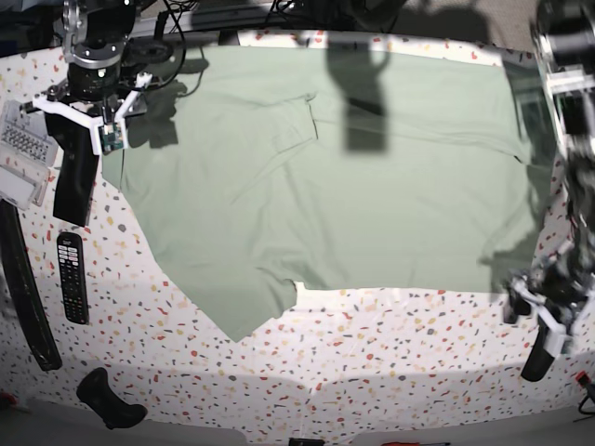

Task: Fold the T-shirt properly
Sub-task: 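Move the left gripper down to the shirt's hem corner and grasp it, then move the right gripper down to the other hem corner and grasp it, then lift the hem with both grippers and fold it over toward the collar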

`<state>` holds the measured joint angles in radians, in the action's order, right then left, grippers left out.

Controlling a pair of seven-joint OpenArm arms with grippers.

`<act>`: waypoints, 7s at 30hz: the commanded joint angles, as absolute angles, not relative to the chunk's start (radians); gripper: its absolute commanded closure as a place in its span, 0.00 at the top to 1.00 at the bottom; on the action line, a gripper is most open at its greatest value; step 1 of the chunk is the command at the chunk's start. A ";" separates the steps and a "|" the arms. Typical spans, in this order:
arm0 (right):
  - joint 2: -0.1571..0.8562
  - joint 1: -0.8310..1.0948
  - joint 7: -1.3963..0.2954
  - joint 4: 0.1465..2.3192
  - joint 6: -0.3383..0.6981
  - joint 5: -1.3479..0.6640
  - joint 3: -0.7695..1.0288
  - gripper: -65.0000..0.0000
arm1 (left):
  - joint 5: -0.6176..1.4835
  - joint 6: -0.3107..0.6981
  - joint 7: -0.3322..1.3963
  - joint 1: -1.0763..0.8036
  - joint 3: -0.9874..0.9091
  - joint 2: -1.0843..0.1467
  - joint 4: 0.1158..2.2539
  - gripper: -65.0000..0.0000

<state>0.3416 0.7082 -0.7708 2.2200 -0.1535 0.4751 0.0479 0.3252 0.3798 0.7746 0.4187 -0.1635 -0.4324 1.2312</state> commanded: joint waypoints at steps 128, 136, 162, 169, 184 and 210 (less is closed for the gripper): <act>0.300 -0.556 -0.743 0.835 0.397 -0.113 0.052 0.51 | 0.266 0.509 0.126 0.687 -0.170 -0.452 0.282 0.00; 0.292 -0.585 -0.692 0.733 0.448 -0.194 0.052 0.51 | 0.266 0.509 0.126 0.687 -0.170 -0.452 0.282 0.00; 0.299 -0.574 -0.783 0.764 0.484 -0.247 0.052 0.00 | 0.304 0.510 0.122 0.710 -0.170 -0.475 0.282 0.00; 0.299 -0.603 -0.804 0.798 0.527 -0.247 0.052 0.00 | 0.350 0.510 0.177 0.726 -0.170 -0.500 0.284 0.00; 0.299 -0.472 -0.894 1.097 0.681 -0.344 0.053 0.00 | 0.474 0.662 0.353 0.647 -0.170 -0.511 0.438 0.00; 0.307 -0.120 -0.991 1.571 0.684 -0.403 0.327 0.00 | 0.617 0.656 0.444 0.313 -0.170 -0.590 1.001 0.00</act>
